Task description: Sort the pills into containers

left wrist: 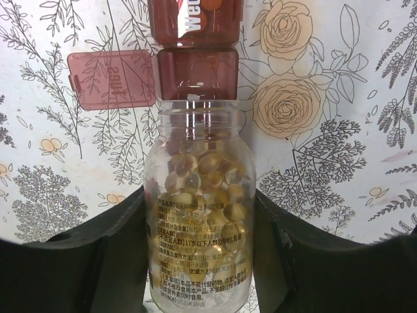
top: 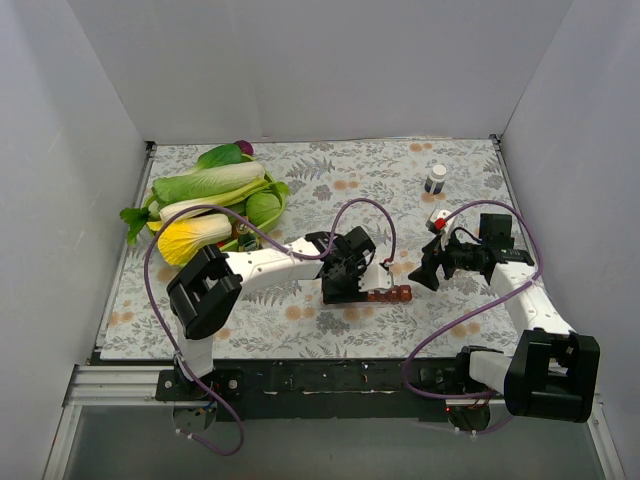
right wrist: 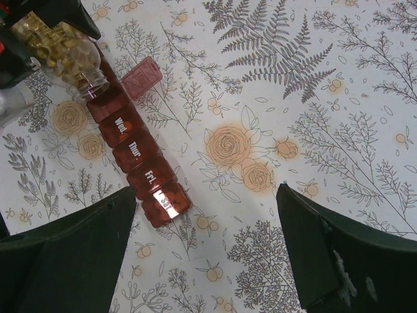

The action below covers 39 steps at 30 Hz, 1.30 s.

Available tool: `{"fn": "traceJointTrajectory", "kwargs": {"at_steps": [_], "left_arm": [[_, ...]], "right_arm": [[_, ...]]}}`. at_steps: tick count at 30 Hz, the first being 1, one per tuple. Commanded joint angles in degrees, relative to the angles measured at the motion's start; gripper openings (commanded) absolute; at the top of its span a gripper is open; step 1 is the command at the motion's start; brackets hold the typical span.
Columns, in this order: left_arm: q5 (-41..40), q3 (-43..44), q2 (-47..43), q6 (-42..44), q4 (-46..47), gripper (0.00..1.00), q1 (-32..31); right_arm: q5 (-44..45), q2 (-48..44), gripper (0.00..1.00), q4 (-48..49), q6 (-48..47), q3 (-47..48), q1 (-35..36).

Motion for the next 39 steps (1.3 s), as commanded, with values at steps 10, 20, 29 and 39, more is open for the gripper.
{"fn": "traceJointTrajectory", "kwargs": {"at_steps": [10, 20, 29, 39], "left_arm": [[-4.14, 3.76, 0.64, 1.34, -2.07, 0.0, -1.83], [-7.04, 4.64, 1.26, 1.6, -2.51, 0.0, -2.01], [-8.0, 5.34, 1.34, 1.95, -2.68, 0.0, -2.27], [-9.06, 5.26, 1.43, 2.3, -3.21, 0.0, -2.98]], "right_arm": [[-0.89, -0.63, 0.96, -0.2, -0.48, 2.37, -0.27], [-0.89, -0.63, 0.96, -0.2, -0.48, 2.37, -0.27], [-0.8, -0.45, 0.96, -0.2, -0.49, 2.37, -0.27], [-0.8, -0.45, 0.96, -0.29, -0.48, 2.37, -0.27]]}}
